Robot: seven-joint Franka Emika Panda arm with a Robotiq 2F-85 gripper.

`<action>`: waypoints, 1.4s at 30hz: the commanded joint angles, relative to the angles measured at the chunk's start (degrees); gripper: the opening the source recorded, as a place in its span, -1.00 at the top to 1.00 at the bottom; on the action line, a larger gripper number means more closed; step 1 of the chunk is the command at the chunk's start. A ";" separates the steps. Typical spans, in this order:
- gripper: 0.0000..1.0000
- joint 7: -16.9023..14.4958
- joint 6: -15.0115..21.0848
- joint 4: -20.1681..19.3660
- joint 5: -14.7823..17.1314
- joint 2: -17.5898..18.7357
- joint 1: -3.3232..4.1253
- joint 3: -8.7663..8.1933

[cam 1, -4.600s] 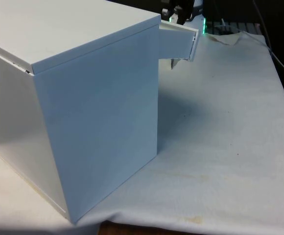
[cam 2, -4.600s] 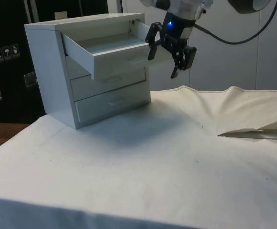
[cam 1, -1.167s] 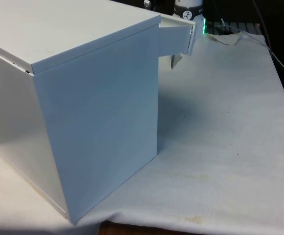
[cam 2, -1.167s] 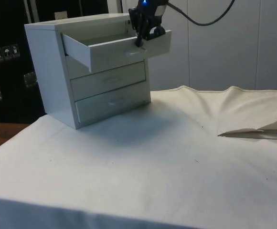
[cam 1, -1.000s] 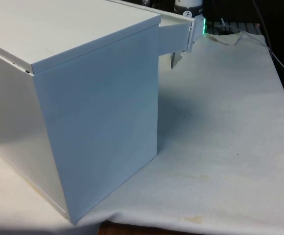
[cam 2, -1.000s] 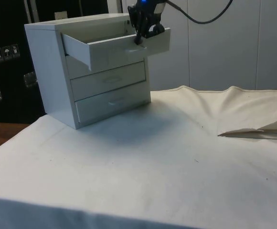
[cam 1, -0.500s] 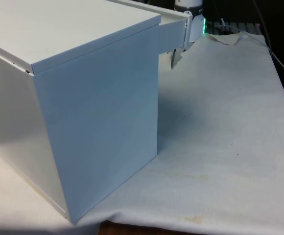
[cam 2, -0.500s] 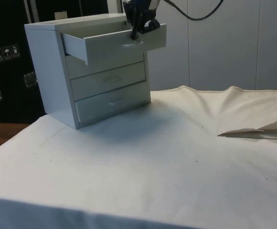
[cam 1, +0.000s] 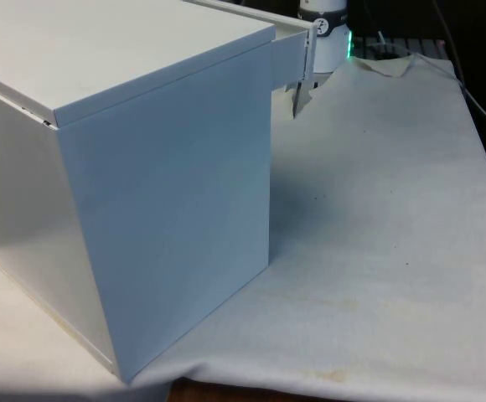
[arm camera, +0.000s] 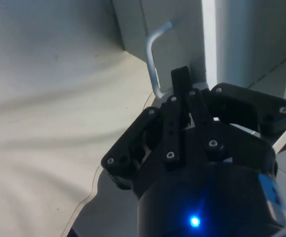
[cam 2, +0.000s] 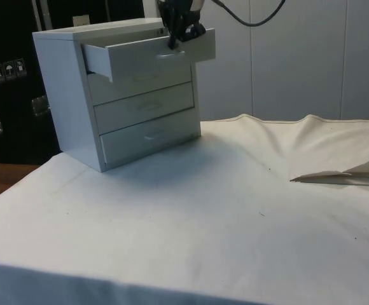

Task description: Open the drawer, then close it.

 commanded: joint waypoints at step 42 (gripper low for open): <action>1.00 5.96 0.17 8.88 -4.70 8.59 -0.23 -0.40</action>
